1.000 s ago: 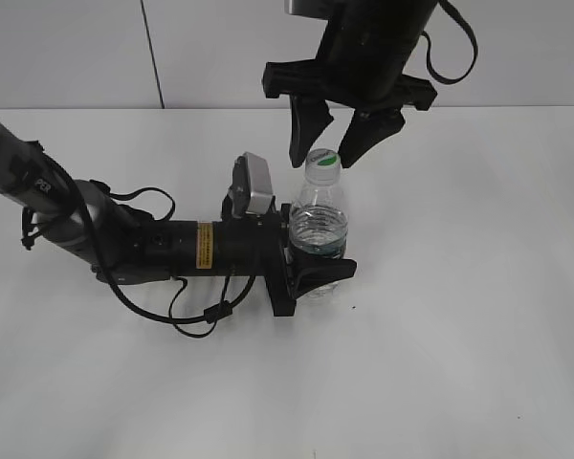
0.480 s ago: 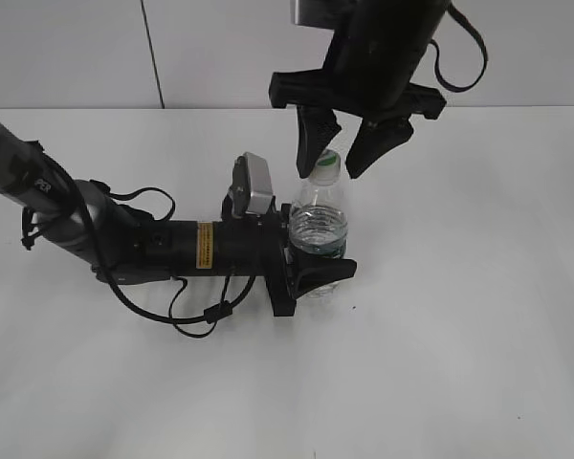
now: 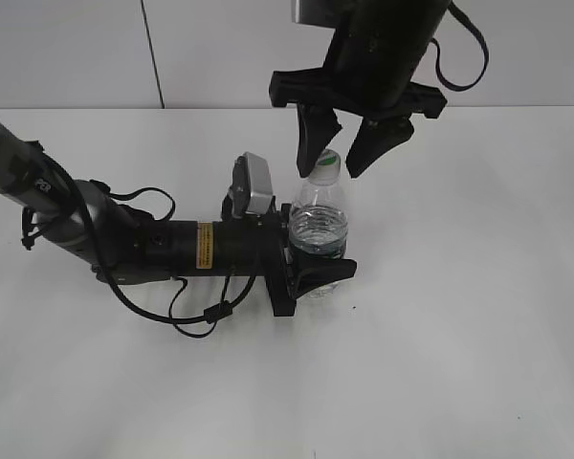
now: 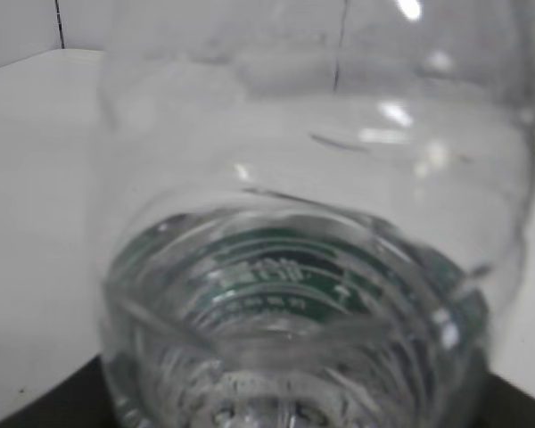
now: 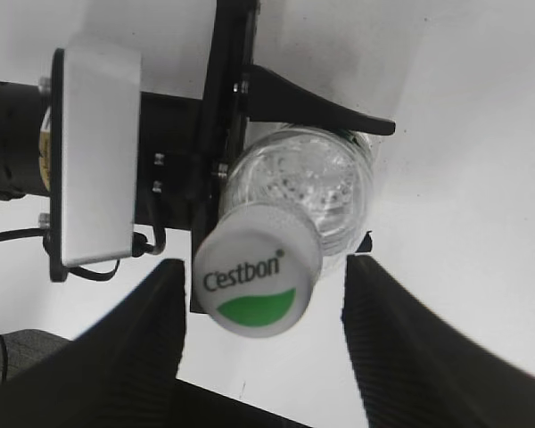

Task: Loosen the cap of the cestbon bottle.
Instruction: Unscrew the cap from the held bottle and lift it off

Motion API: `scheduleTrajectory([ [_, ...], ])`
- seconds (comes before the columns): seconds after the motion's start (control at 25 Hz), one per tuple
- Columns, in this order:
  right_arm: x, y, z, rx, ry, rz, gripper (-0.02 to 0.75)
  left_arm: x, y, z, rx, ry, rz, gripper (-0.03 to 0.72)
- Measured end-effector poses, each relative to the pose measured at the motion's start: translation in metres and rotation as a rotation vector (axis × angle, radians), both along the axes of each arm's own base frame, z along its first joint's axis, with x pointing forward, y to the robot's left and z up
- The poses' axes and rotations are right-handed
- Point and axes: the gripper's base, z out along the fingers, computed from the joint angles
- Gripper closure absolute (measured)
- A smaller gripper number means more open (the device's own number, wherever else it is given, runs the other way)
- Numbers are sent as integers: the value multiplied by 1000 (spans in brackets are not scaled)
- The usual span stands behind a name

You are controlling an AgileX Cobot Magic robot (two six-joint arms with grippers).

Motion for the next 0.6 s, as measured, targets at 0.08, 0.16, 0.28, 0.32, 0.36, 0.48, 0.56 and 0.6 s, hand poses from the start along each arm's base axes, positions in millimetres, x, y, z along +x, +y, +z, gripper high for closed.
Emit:
scheduleTrajectory([
  [0.08, 0, 0, 0, 0, 0, -1, 308, 0, 0, 0, 0, 0, 0, 286],
  [0.16, 0, 0, 0, 0, 0, -1, 308, 0, 0, 0, 0, 0, 0, 286],
  [0.28, 0, 0, 0, 0, 1, -1, 308, 0, 0, 0, 0, 0, 0, 286],
  [0.32, 0, 0, 0, 0, 1, -1, 308, 0, 0, 0, 0, 0, 0, 286],
  [0.36, 0, 0, 0, 0, 1, -1, 308, 0, 0, 0, 0, 0, 0, 286],
  [0.48, 0, 0, 0, 0, 1, -1, 308, 0, 0, 0, 0, 0, 0, 286],
  [0.56, 0, 0, 0, 0, 0, -1, 308, 0, 0, 0, 0, 0, 0, 286],
  [0.6, 0, 0, 0, 1, -1, -1, 308, 0, 0, 0, 0, 0, 0, 286],
])
